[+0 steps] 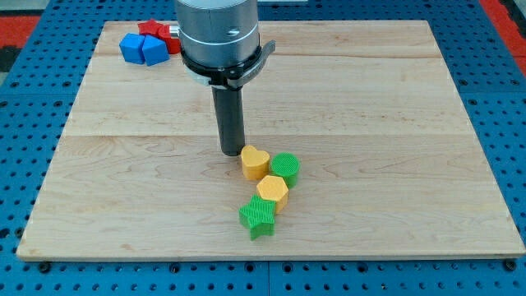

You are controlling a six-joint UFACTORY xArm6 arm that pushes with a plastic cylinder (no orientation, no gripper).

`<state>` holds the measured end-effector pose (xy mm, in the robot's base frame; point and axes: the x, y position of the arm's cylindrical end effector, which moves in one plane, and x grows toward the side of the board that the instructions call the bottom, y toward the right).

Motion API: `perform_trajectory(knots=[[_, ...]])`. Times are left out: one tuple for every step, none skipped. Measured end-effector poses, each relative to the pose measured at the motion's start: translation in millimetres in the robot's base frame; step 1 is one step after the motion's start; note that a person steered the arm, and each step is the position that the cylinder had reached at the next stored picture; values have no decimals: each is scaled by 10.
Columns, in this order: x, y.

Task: Adjust the green star vertically below the hexagon

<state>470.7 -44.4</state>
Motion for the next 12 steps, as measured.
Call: perform_trajectory(knots=[[-4,0],[24,-48],[141,-265],[576,-512],[689,-712],[660,-712],[685,-757],[1008,-804],[1465,-547],[1471,-168],[1427,315],[1426,903]])
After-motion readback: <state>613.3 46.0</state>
